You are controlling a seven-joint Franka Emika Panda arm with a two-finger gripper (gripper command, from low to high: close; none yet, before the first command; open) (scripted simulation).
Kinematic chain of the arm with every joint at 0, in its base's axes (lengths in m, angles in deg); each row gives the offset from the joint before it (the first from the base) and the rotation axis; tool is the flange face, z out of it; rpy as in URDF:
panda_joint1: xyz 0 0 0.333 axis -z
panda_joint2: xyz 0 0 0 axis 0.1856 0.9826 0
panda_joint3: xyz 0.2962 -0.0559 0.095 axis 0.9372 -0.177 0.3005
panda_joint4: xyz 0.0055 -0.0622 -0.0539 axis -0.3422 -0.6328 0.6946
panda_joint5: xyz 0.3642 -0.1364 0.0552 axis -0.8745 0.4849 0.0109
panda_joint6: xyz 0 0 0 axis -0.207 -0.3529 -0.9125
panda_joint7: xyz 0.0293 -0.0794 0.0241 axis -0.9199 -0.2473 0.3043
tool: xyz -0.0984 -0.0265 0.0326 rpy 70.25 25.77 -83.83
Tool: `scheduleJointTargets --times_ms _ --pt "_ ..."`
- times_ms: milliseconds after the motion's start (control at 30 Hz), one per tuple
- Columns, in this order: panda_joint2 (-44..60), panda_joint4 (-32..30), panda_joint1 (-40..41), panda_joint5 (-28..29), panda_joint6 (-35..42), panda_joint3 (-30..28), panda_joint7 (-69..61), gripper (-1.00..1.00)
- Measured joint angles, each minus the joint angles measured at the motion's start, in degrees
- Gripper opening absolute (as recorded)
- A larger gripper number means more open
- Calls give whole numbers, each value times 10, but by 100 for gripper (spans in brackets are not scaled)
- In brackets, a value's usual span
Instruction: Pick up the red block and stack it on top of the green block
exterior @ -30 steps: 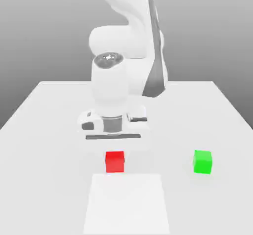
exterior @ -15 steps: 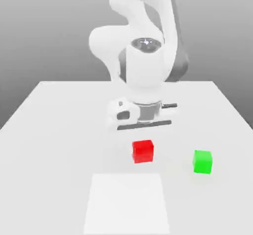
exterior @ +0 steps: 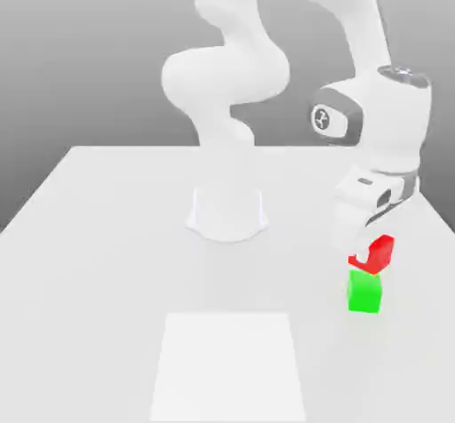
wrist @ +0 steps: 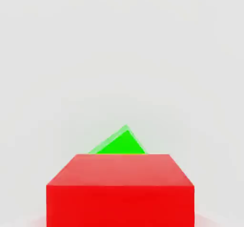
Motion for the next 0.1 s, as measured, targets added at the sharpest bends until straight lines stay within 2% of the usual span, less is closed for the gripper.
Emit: scheduleJointTargets --times_ms 100 --pt "0 0 2 0 0 0 0 100"
